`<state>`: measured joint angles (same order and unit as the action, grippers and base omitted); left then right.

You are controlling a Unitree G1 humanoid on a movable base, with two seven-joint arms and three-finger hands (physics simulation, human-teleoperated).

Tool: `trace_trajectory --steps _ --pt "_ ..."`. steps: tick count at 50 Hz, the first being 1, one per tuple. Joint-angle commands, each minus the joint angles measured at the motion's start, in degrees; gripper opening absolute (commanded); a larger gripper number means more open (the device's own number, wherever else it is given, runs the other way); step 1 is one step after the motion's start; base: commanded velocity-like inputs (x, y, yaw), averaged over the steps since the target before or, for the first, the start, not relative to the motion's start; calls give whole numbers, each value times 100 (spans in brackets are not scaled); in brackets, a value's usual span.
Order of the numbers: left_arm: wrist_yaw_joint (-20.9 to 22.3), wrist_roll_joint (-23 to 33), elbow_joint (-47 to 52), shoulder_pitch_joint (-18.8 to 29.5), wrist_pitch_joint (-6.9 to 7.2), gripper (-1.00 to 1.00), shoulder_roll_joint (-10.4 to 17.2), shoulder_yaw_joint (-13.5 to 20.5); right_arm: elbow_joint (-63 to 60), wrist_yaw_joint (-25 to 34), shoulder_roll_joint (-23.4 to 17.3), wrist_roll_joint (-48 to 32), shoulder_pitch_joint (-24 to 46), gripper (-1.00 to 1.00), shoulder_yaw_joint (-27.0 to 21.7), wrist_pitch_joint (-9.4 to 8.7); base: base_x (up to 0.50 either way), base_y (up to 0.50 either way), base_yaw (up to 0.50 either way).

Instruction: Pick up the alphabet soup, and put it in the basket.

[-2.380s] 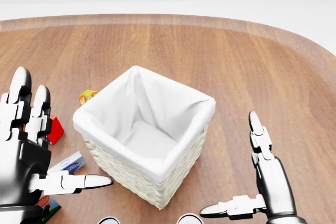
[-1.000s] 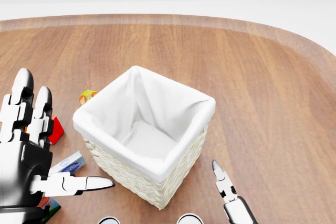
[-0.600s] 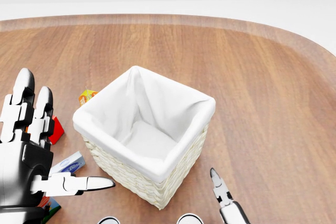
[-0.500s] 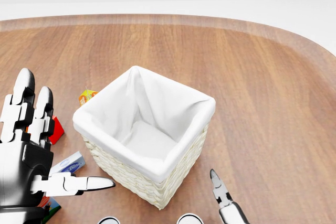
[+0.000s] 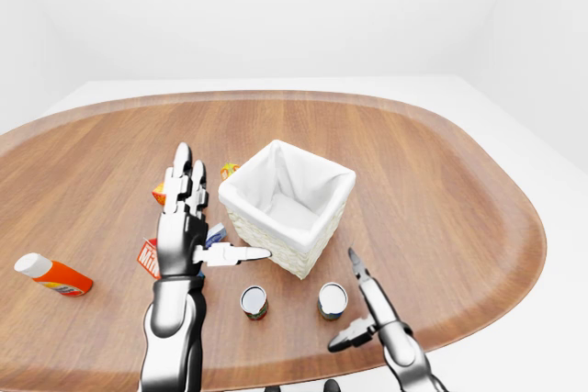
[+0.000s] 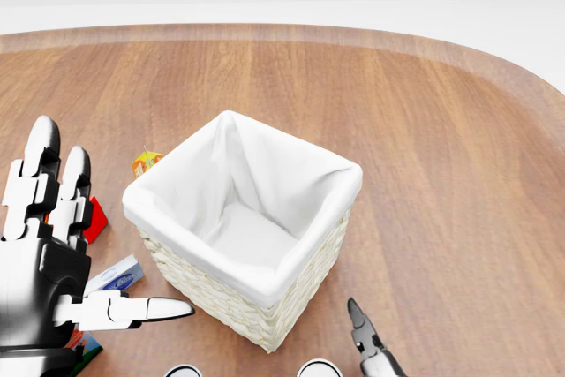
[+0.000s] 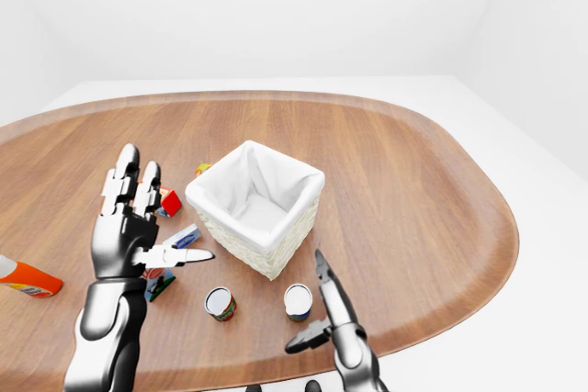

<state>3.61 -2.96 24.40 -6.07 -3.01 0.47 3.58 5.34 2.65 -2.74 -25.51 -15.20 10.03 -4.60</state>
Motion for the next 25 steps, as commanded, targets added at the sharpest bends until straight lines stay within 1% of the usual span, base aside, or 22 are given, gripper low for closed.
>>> trace_trajectory --steps 1,6,7,9,15,22,25 --pt "1 -1 -50 9 -38 100 3 1 200 -90 19 -55 58 100 53 52 0 0 0" --pt "5 2 -61 18 -43 100 6 1 293 -114 26 -66 96 100 61 96 0 0 0" --pt "-3 8 -1 1 4 100 3 -7 273 -120 35 -89 90 100 81 84 0 0 0" --pt "-3 8 36 -8 30 100 2 -12 242 -117 39 -99 78 100 98 62 0 0 0" --pt "10 15 -6 -8 -2 100 3 -12 376 -161 47 -114 151 100 113 135 0 0 0" --pt "17 25 -15 -8 -19 100 3 -16 359 -153 51 -126 144 100 127 122 0 0 0" --pt "15 32 15 -16 -3 100 1 -25 479 -191 63 -115 210 100 118 188 0 0 0"
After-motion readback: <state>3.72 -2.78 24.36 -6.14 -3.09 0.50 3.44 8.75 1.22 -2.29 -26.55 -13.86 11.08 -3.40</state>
